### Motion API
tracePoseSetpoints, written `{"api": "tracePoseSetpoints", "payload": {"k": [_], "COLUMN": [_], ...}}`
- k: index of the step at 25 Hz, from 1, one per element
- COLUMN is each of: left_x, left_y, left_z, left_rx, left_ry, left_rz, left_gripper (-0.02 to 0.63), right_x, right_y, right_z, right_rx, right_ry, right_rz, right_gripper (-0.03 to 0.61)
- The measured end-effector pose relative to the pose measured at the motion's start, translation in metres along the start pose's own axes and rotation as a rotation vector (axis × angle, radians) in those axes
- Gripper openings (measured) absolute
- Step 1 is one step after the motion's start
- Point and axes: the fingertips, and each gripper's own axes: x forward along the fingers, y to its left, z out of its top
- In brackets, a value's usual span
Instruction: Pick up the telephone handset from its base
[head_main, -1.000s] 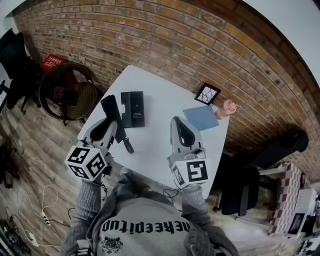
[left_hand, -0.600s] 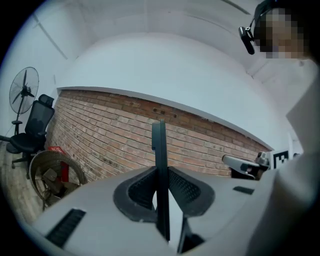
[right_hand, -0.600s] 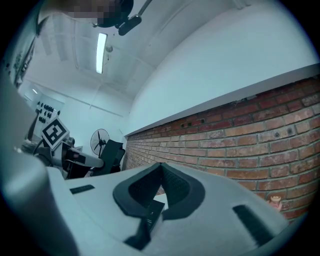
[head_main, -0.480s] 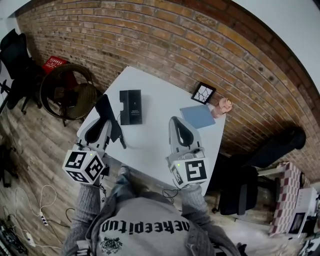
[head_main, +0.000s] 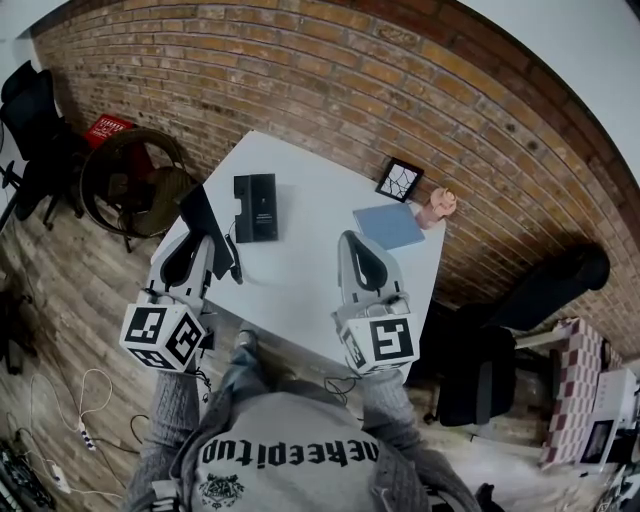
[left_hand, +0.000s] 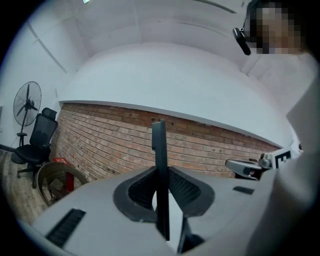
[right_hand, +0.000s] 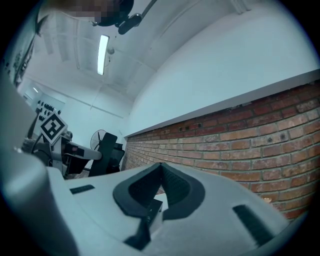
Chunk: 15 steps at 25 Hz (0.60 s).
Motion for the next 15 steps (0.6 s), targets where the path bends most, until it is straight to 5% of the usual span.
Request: {"api": "tracePoseSetpoints", "payload": {"k": [15], "left_x": [-0.020], "left_y": [-0.019], "left_z": [0.009], "left_rx": [0.034], "left_ry": [-0.031], "left_rz": [0.018], "left_gripper": [0.067], "right_x": [-0.023], "right_y": [-0.005], "right_z": [0.006], "right_rx": [0.020], "right_ry": [-0.021], "right_rz": [-0.007], "right_gripper": [0.005]}}
